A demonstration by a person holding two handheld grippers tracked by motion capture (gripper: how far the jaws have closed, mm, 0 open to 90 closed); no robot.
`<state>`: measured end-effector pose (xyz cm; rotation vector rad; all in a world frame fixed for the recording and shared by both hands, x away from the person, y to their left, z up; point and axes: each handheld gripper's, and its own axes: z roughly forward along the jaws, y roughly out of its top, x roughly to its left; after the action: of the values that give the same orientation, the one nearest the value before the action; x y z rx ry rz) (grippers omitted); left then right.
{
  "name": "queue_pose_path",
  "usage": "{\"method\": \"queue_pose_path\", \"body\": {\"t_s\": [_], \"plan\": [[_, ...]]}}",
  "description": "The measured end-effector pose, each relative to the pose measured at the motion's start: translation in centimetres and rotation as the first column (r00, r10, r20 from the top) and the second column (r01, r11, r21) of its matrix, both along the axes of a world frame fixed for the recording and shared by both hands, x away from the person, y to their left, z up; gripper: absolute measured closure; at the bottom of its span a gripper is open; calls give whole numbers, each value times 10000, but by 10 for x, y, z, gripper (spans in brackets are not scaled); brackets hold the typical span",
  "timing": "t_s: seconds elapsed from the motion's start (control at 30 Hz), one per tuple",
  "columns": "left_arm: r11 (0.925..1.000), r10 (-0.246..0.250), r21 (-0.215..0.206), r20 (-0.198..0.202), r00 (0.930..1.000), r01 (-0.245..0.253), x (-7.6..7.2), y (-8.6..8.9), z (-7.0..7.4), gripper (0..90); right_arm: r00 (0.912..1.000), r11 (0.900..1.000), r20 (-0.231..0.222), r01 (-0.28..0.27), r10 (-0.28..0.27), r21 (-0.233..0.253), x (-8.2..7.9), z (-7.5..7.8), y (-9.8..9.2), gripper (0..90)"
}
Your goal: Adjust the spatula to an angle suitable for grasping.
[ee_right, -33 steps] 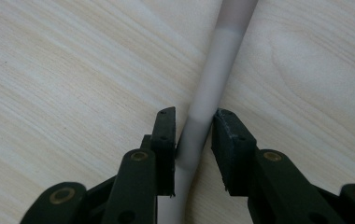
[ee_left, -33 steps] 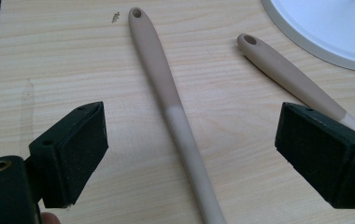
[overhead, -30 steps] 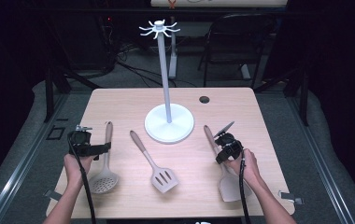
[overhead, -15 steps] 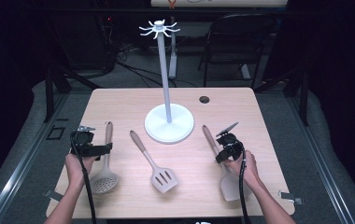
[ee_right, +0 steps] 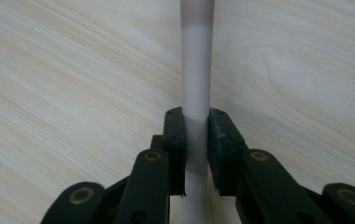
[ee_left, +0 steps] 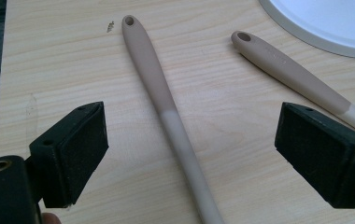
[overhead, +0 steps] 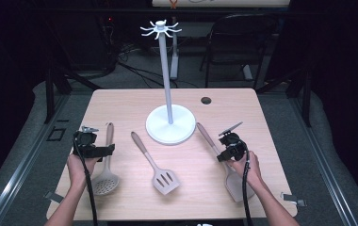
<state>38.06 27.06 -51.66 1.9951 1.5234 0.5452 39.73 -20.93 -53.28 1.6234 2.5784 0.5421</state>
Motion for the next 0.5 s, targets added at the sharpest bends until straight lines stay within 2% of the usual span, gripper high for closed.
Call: {"method": "queue_pose_path", "body": {"t_s": [0.03,0.07,0.1,0.17,0.23,0.27,0.3,0.33,0.37,0.5], "plan": [[10000,2,4,4,10000,-2,0,0,0,95,9995,9998,236,-206,206,-37,0,2,0,787],[10000,2,4,4,10000,-2,0,0,0,95,9995,9998,236,-206,206,-37,0,2,0,787],[10000,6,11,11,10000,-6,0,0,0,94,9983,9995,531,-263,252,194,-3,6,3,787],[10000,4,11,28,10000,-4,0,0,0,94,9950,9986,923,-403,370,334,-6,11,6,787],[10000,-18,-43,60,10000,18,-1,0,1,94,9938,9985,1002,-500,475,233,-8,15,7,787],[10000,-9,-75,109,9999,10,-1,0,1,93,9896,9972,1297,-672,624,335,-10,20,9,787],[10000,-9,-75,109,9999,10,-1,0,1,93,9896,9972,1297,-672,624,335,-10,20,9,787],[9999,-20,-119,130,9999,22,-1,0,1,93,9879,9952,1415,-728,630,649,-12,20,12,787],[9998,-18,-203,147,9999,21,-2,0,2,92,9861,9937,1430,-938,841,621,-14,23,14,787],[9996,-61,-262,138,9999,64,-3,0,3,91,9830,9905,1590,-1068,920,870,-16,25,19,787]]}}
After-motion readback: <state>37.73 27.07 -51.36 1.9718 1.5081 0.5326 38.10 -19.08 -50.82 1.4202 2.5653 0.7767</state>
